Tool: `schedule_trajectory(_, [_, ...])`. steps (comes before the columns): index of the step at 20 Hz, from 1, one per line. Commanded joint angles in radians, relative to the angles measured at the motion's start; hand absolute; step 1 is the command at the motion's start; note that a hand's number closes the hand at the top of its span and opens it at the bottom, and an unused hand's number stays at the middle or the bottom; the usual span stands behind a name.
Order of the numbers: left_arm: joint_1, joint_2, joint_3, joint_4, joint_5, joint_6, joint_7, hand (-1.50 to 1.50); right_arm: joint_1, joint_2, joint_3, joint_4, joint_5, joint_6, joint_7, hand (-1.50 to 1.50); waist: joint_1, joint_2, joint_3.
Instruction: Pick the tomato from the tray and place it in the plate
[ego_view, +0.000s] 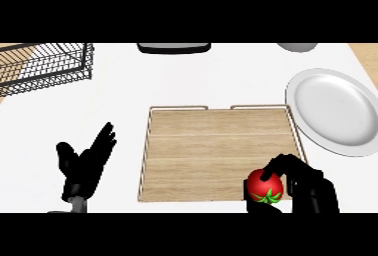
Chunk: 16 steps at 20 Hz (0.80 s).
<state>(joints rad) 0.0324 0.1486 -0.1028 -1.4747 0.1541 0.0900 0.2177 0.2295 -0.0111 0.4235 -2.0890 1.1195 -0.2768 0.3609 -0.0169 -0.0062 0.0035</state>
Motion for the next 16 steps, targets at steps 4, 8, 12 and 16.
schedule_trajectory(4, [0.011,-0.039,-0.015,0.035,-0.022,0.011,-0.034,0.0,-0.016,-0.029,-0.258,0.02,-0.331,-0.113,-0.109,1.5,0.013,0.007,-0.002])
schedule_trajectory(8, [0.001,-0.022,-0.013,0.057,-0.038,-0.006,-0.023,0.0,-0.091,-0.071,-0.403,0.159,-0.412,-0.172,-0.216,1.5,0.017,0.007,-0.003])
schedule_trajectory(12, [-0.007,-0.022,0.0,0.062,-0.022,-0.027,-0.046,0.0,-0.269,-0.159,-0.595,0.358,-0.498,-0.194,-0.279,1.5,0.026,0.01,-0.002])
schedule_trajectory(16, [-0.012,-0.028,-0.003,0.052,-0.031,-0.018,-0.018,0.0,-0.403,-0.232,-0.697,0.57,-0.562,-0.216,-0.359,1.5,0.026,0.01,-0.003])
